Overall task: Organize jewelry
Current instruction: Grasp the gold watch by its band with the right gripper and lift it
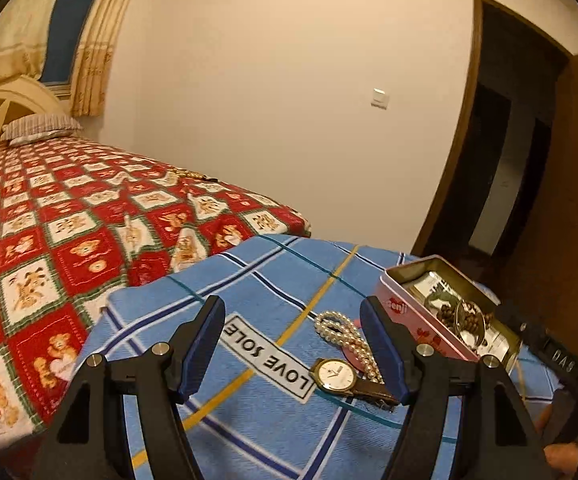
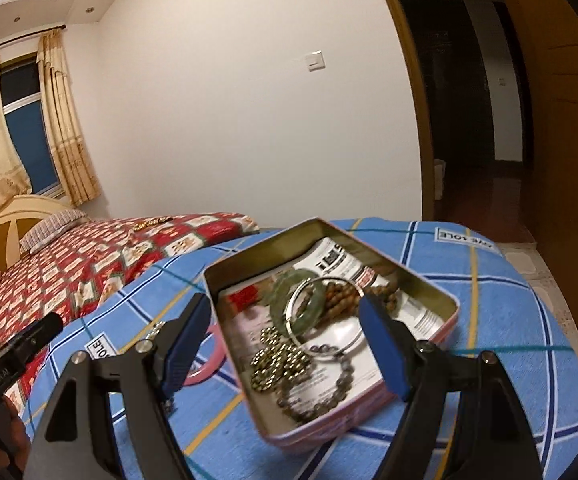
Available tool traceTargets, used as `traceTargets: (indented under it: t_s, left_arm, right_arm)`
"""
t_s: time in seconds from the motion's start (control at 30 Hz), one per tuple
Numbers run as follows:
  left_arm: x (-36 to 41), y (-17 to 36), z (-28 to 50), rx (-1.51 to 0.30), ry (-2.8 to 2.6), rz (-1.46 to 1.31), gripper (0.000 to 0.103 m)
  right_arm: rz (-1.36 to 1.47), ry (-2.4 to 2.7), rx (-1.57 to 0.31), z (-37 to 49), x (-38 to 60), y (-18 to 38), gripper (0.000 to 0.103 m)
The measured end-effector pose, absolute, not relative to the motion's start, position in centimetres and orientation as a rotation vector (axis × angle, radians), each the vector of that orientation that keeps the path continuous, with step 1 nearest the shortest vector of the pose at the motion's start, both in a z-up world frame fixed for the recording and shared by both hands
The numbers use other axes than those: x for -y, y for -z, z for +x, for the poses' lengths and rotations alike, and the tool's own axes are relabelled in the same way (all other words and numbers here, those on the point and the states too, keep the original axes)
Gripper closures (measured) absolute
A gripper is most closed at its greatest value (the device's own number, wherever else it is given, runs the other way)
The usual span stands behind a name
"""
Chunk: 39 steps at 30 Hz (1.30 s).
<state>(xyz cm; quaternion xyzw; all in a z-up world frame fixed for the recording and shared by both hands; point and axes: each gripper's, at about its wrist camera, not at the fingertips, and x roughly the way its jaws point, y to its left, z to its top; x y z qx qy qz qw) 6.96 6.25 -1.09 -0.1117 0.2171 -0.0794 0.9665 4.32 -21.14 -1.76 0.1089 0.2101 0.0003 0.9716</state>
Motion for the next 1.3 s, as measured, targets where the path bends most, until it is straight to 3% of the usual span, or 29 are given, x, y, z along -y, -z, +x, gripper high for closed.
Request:
traceTargets:
  t_s: [0.23, 0.37, 0.63, 0.97, 1.2, 1.27, 1.3]
  left_arm:
    - [-8.4, 1.2, 6.6, -0.440, 0.095, -0.247, 0.033]
    - [-9.3, 1.4, 6.4, -0.439, 0.083, -0.282, 0.033]
    - [-9.5, 1.5, 6.4, -0.443, 0.074, -0.293, 0.033]
    - [-9.6, 1.6, 6.5, -0.454, 0.082, -0.301, 0.033]
    - [-9.7, 1.7, 6.8, -0.467, 0.088, -0.311, 0.033]
    - [-9.8, 1.7, 6.7, -0.467, 0.088, -0.314, 0.033]
    - [-9.8, 1.7, 6.7, -0.466, 0.088, -0.314, 0.033]
  right_arm:
    - [0.194, -0.052, -0.448, 3.7, 19.2, 2.1, 0.028]
    - [0.182, -0.144, -0.492, 3.7, 17.5, 2.5, 0.039]
    - [0.077, -0.359, -0.622, 6.0, 12.7, 3.6, 0.050]
    - [-0.030, -0.527, -0.819, 10.3, 7.0, 6.3, 0.050]
    - [-0.112, -0.479, -0.861, 11.4, 6.2, 7.0, 0.050]
    - [-0.163, -0.470, -0.855, 11.2, 5.8, 7.1, 0.064]
    - [-0.173, -0.471, -0.851, 11.0, 5.7, 7.1, 0.064]
